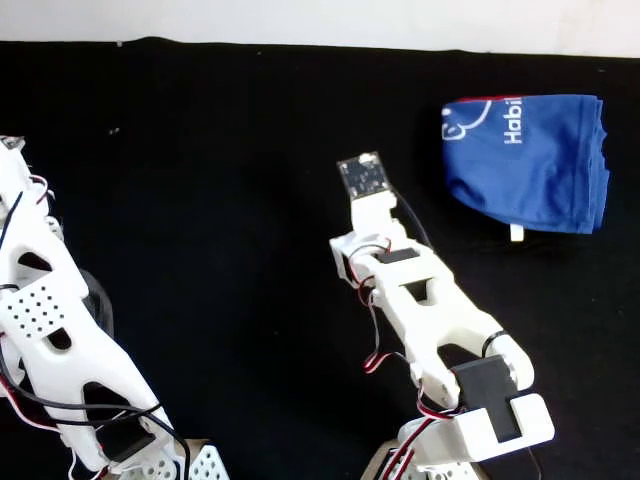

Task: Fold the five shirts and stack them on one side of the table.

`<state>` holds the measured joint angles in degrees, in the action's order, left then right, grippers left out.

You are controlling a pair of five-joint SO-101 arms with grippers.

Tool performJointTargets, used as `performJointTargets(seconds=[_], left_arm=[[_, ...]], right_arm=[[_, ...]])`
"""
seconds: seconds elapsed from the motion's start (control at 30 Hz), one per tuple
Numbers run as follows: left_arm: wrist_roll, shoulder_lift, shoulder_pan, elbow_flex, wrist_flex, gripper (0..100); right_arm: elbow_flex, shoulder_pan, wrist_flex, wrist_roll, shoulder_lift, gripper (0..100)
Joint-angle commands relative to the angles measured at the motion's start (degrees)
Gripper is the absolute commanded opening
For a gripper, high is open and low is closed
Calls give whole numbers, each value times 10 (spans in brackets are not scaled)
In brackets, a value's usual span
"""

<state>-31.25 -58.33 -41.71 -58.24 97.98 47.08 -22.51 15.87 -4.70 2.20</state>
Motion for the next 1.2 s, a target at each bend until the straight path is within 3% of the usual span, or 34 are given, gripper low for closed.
performJointTargets(seconds=[0.0,0.33,0.8,1.17], left_arm=[[-4,44,6,-39,10,8],[-4,202,124,-130,17,8],[-5,327,397,-376,11,8],[-4,429,544,-367,-152,8]], right_arm=[[1,-5,-9,3,16,9],[1,-5,-9,3,16,9],[1,-5,-10,3,16,9],[1,-4,-10,3,16,9]])
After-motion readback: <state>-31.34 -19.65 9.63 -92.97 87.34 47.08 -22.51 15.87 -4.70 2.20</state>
